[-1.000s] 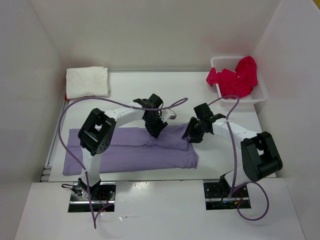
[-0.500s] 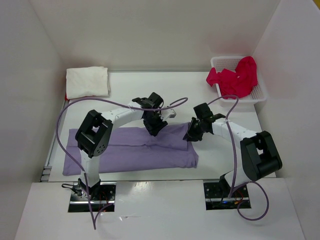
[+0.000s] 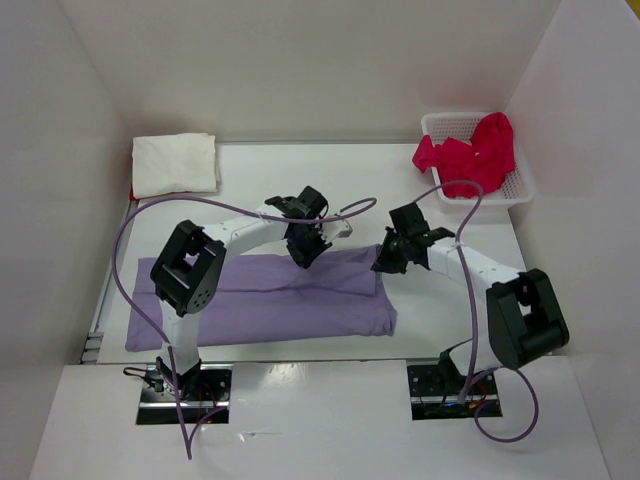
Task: Fold and stack the t-shirts
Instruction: Fold the other side of the tshirt into a rectangle
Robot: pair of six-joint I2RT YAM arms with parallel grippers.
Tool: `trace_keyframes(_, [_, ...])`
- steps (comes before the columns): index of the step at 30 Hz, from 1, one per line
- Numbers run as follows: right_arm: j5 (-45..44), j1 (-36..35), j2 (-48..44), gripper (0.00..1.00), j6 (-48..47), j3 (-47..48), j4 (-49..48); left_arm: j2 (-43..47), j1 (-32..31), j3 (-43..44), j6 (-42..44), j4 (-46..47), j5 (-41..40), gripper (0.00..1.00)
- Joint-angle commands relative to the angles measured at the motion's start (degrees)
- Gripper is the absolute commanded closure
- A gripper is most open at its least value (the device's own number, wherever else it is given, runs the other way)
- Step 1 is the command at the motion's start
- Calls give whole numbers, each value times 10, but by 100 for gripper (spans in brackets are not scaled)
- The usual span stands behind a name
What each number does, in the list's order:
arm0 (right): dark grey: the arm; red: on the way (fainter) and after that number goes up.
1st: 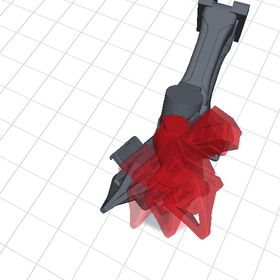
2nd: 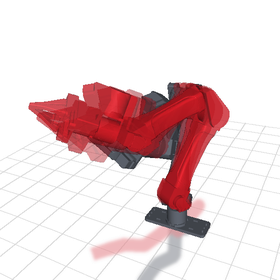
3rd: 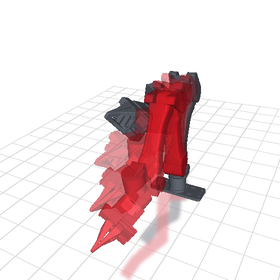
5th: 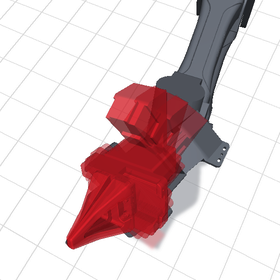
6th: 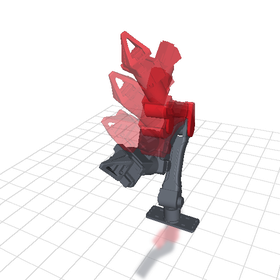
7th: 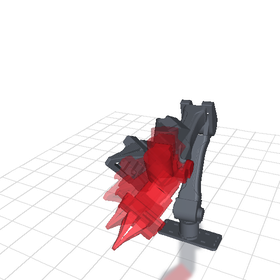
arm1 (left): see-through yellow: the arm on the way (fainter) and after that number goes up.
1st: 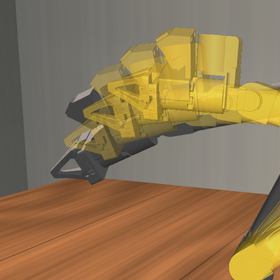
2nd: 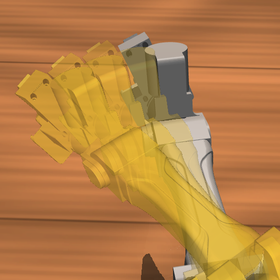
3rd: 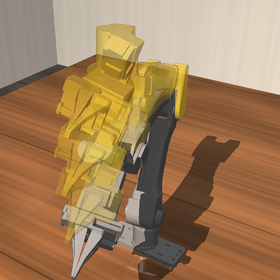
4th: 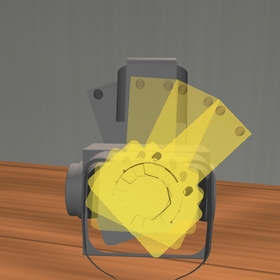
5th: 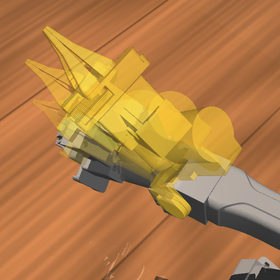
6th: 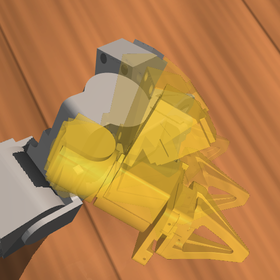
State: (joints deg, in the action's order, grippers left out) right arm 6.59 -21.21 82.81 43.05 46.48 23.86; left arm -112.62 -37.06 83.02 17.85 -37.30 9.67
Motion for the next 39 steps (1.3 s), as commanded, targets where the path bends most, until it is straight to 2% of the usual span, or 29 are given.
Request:
trace_keyframes(1, [-45,4,-43,100,-18,-3,-60,-1,-3,-4,2,4,-18,75])
trace_keyframes(3, [-45,4,-17,99,-35,4,-60,-1,-3,-4,2,4,-33,77])
trace_keyframes(7, [-45,4,59,71,-43,40,-32,5,-3,-9,-4,4,-33,77])
trace_keyframes(8, [-58,4,67,68,-43,51,-22,11,-3,-9,-4,4,-39,77])
trace_keyframes(14, [-61,10,42,65,0,39,15,40,-3,-20,-4,9,-65,77])
trace_keyframes(19, [-24,10,4,52,19,21,20,52,-3,-20,-4,14,-86,78])
trace_keyframes(23, [-18,10,-43,52,47,-8,42,76,-3,-25,-4,14,-91,79])
trace_keyframes(29, [-11,-10,-62,52,74,-33,66,94,-3,-37,-4,9,-84,79])
trace_keyframes(36, [0,-37,-21,53,80,-34,29,94,-8,-73,-4,-8,-42,79])
trace_keyframes(39, [6,-48,-5,57,80,-29,29,94,-8,-87,-4,-13,-22,79])
